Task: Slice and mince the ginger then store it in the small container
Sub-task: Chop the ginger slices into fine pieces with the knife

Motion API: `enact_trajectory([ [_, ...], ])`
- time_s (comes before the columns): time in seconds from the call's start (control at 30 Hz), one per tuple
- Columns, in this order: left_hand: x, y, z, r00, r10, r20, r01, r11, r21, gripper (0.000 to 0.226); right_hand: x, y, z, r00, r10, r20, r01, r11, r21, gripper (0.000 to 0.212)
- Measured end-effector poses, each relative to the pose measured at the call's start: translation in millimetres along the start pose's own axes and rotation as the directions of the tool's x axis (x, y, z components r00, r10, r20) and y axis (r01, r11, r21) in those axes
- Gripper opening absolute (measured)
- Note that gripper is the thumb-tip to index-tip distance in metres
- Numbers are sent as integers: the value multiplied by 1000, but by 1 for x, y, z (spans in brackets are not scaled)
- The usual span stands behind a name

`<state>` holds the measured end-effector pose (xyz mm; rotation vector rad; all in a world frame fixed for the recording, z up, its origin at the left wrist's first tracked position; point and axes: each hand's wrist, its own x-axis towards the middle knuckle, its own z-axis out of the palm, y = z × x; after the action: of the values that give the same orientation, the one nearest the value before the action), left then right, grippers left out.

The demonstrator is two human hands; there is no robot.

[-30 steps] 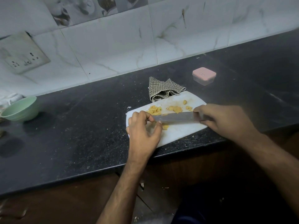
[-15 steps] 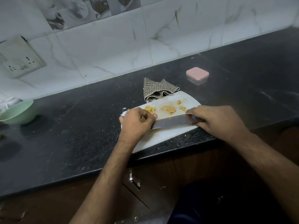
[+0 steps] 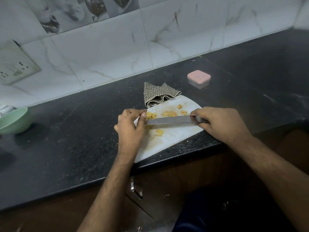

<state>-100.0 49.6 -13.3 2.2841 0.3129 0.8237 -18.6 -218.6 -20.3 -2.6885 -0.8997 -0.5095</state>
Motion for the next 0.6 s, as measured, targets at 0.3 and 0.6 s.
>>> enact_trajectory([
  [0.3, -24, -7, -2, 762, 531, 371, -637, 716, 285, 21, 1, 1, 0, 999, 28, 24, -27, 999, -31, 21],
  [0.6, -9, -7, 0, 776, 327, 540, -549, 772, 321, 28, 3, 1, 6, 996, 72, 53, -69, 996, -58, 31],
])
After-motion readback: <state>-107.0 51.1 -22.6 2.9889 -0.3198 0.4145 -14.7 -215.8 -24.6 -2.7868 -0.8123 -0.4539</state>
